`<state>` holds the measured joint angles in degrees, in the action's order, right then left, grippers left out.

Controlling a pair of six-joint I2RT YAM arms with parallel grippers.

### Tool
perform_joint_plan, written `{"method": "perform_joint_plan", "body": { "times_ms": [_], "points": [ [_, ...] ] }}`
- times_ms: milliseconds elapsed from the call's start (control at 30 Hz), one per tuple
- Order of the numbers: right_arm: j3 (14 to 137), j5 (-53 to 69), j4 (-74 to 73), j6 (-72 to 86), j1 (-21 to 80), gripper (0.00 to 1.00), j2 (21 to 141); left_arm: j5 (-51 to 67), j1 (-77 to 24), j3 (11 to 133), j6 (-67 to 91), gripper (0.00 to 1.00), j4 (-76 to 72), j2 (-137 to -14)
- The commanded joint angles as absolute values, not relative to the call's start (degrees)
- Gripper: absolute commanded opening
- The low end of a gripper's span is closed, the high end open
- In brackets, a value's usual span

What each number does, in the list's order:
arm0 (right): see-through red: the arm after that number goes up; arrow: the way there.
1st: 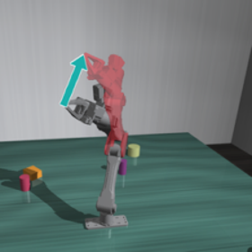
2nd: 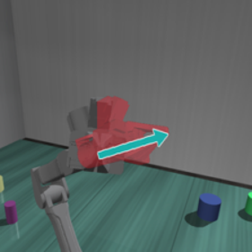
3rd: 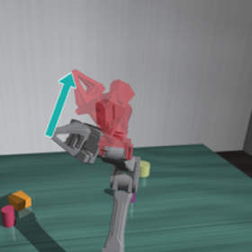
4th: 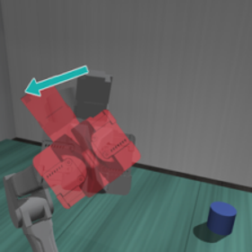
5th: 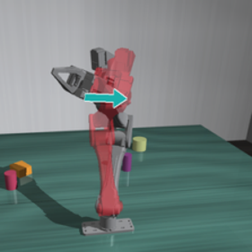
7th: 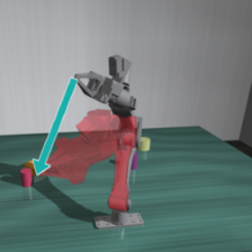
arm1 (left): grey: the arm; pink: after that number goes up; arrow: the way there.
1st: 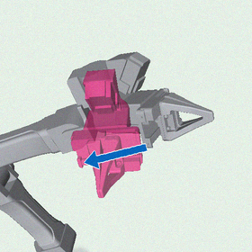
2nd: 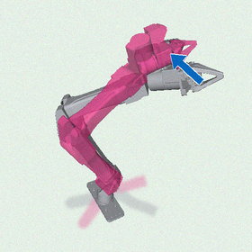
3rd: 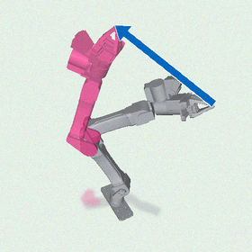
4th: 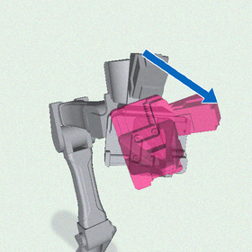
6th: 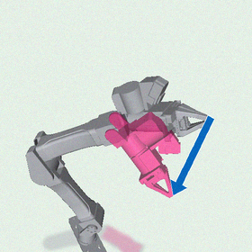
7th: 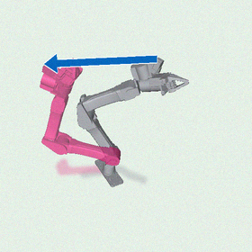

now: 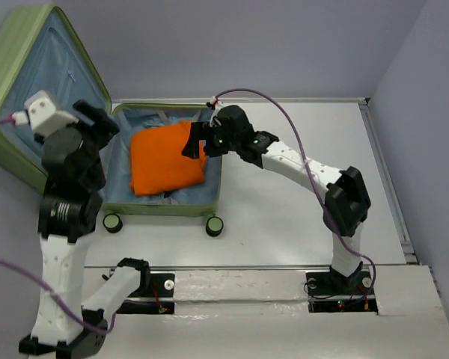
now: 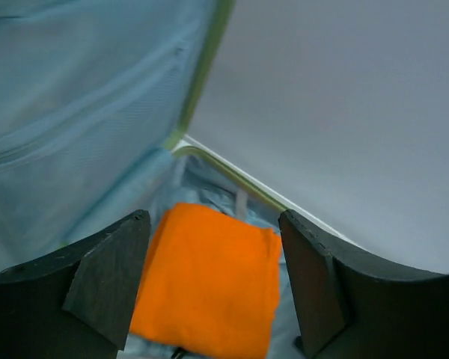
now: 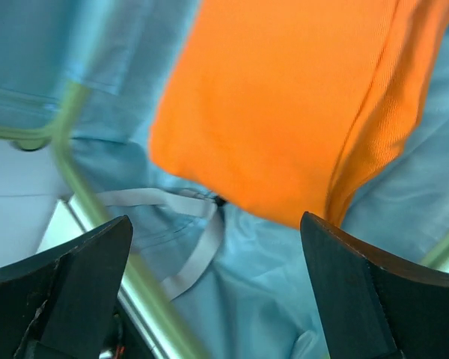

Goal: Pack the luggage

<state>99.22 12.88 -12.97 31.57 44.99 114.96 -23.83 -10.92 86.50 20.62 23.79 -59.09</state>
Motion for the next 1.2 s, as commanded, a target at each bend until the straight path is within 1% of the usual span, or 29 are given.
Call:
{"method": "perform_joint_plan", "body": {
  "times_ms": [0,33,67,133,267,333,367,400,433,500,533,567,600,633,733,767,867,967,1033,1100,1133,1167],
  "points": [
    [97.4,12.2,-12.2,26.8,45.4,0.99,104.1,-43.5,-10.4,78.4,20.8,0.8,31.5,-46.1],
    [91.8,13.5,-9.9,25.2,45.4,0.97,99.6,-56.2,-10.4,75.2,22.8,0.8,35.1,-41.1],
    [91.8,13.7,-9.8,25.1,45.4,0.96,99.6,-60.1,-10.4,73.7,22.7,0.8,35.2,-41.0],
    [88.1,14.9,-8.5,23.5,45.4,0.96,96.2,-65.2,-10.3,70.7,20.6,0.8,32.9,-37.4],
    [84.4,15.8,-8.3,20.7,45.4,0.96,93.7,-72.9,-10.2,67.8,18.6,0.82,33.6,-40.8],
    [82.4,15.7,-8.3,19.6,45.4,0.98,93.3,-75.7,-9.5,66.0,15.8,0.82,30.7,-42.5],
    [81.6,15.8,-8.2,19.3,45.4,0.98,93.0,-76.1,-8.8,65.1,10.9,0.82,25.7,-43.7],
    [80.9,15.7,-8.2,19.0,45.4,0.98,92.6,-75.9,-7.5,64.4,8.6,0.81,23.2,-44.1],
    [79.6,15.7,-8.2,18.5,45.4,0.98,92.4,-73.5,-3.6,62.9,6.7,0.81,20.9,-44.4],
    [78.5,15.6,-8.0,18.5,44.9,0.98,92.1,-71.9,-1.5,60.7,1.0,0.8,12.7,-45.3],
    [78.0,15.7,-7.8,18.6,44.1,0.98,91.8,-71.2,-0.1,60.9,0.5,0.8,11.6,-46.6],
    [77.1,15.9,-7.6,18.6,44.1,0.98,91.8,-70.5,1.7,62.4,2.4,0.8,15.3,-49.5],
    [76.7,15.9,-7.6,18.8,43.6,0.98,91.8,-70.3,2.5,63.4,4.4,0.8,15.9,-51.0],
    [76.4,15.9,-7.4,18.9,43.1,0.99,91.7,-70.0,3.3,64.1,4.7,0.75,16.0,-52.0],
    [75.5,15.8,-6.5,19.5,42.5,0.99,92.2,-68.4,7.3,66.0,6.1,0.68,17.0,-55.6],
    [75.4,15.7,-6.3,20.1,40.9,0.99,92.6,-68.2,7.8,66.0,6.1,0.65,16.9,-56.7],
    [73.7,17.0,-4.5,21.1,39.3,0.99,92.5,-69.3,10.1,66.2,7.5,0.61,17.6,-59.7],
    [72.9,16.6,-4.0,20.9,38.7,0.99,92.6,-68.6,12.5,68.5,10.7,0.5,19.1,-61.3],
    [72.9,16.3,-3.6,21.2,37.4,0.99,93.5,-68.5,13.2,67.9,10.0,0.45,18.6,-62.8],
    [73.0,16.5,-3.2,22.0,36.8,0.99,94.3,-67.9,13.4,68.0,10.4,0.35,18.3,-63.4],
    [73.0,16.3,-2.8,22.4,36.8,0.99,95.0,-67.2,13.6,68.3,10.4,0.21,18.0,-63.3],
    [73.4,15.6,-2.3,23.2,36.2,0.98,95.4,-67.0,13.6,68.8,10.4,0.14,18.0,-62.9]
  ]
}}
